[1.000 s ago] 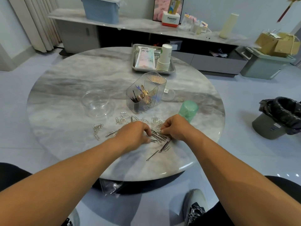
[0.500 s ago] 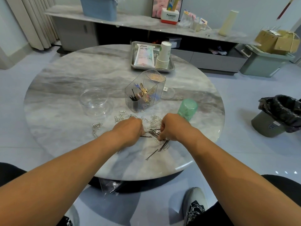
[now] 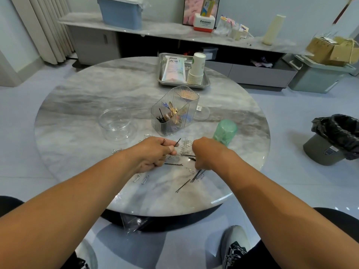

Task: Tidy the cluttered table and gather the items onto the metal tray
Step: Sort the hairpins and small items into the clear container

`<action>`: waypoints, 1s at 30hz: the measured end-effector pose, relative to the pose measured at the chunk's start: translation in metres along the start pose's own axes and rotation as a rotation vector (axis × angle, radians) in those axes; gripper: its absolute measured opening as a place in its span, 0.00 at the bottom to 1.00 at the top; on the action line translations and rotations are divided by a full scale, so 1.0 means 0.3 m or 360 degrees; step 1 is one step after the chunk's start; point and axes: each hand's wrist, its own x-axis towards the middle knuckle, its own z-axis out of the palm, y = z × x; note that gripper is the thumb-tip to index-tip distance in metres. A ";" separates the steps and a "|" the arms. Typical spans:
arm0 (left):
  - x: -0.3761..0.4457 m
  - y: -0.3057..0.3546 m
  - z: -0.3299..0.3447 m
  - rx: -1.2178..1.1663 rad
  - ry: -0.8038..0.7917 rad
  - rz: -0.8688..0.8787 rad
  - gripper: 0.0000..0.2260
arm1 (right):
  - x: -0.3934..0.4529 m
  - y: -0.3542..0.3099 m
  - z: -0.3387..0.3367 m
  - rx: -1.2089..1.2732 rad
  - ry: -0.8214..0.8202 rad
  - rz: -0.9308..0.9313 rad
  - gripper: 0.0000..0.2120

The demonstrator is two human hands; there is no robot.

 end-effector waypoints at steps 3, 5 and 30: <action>-0.010 0.010 0.004 -0.0327 -0.0060 -0.0090 0.07 | 0.003 -0.004 0.009 0.0008 0.0037 0.0006 0.14; -0.019 0.022 0.008 -0.0455 -0.0063 -0.0145 0.06 | 0.001 0.002 0.017 0.0072 0.0068 0.0037 0.14; -0.027 0.011 0.044 0.0122 0.0041 0.0304 0.15 | -0.015 -0.019 -0.035 0.2420 -0.0105 0.0248 0.04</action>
